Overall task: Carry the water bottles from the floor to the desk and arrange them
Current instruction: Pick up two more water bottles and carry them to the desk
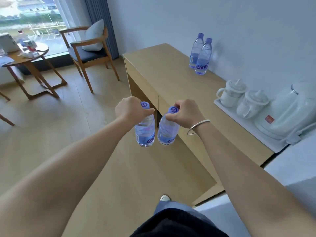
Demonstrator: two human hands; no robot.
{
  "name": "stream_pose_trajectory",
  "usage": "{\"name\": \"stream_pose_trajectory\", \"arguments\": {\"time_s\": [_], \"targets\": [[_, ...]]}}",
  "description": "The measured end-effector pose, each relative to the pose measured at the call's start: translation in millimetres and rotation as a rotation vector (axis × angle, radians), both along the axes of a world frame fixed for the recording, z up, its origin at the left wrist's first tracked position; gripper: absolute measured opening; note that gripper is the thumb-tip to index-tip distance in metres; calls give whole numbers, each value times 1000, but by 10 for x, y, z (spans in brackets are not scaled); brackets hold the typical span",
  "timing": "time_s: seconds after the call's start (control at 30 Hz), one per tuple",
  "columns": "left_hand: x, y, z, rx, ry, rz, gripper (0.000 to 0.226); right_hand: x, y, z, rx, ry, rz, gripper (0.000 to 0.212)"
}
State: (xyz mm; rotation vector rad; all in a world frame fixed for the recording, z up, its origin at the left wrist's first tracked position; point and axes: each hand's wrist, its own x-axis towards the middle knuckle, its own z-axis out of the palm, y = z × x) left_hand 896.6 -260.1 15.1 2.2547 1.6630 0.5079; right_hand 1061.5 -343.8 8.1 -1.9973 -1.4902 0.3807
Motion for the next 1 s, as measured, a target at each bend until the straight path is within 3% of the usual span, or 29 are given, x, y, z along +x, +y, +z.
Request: {"name": "stream_pose_trajectory", "arguments": {"time_s": [0.27,0.63,1.0], "targets": [[938,1140,364,68,-76,-53,46,755,961,366,95,-77,-128,37],[2043,2528,254,-39,-83,-227,53,1672,1962,248,-54,-71,-195,28],[3170,3854,249,-26,44,-446,47,2370,2997,343,-195,-149,-370,27]]}}
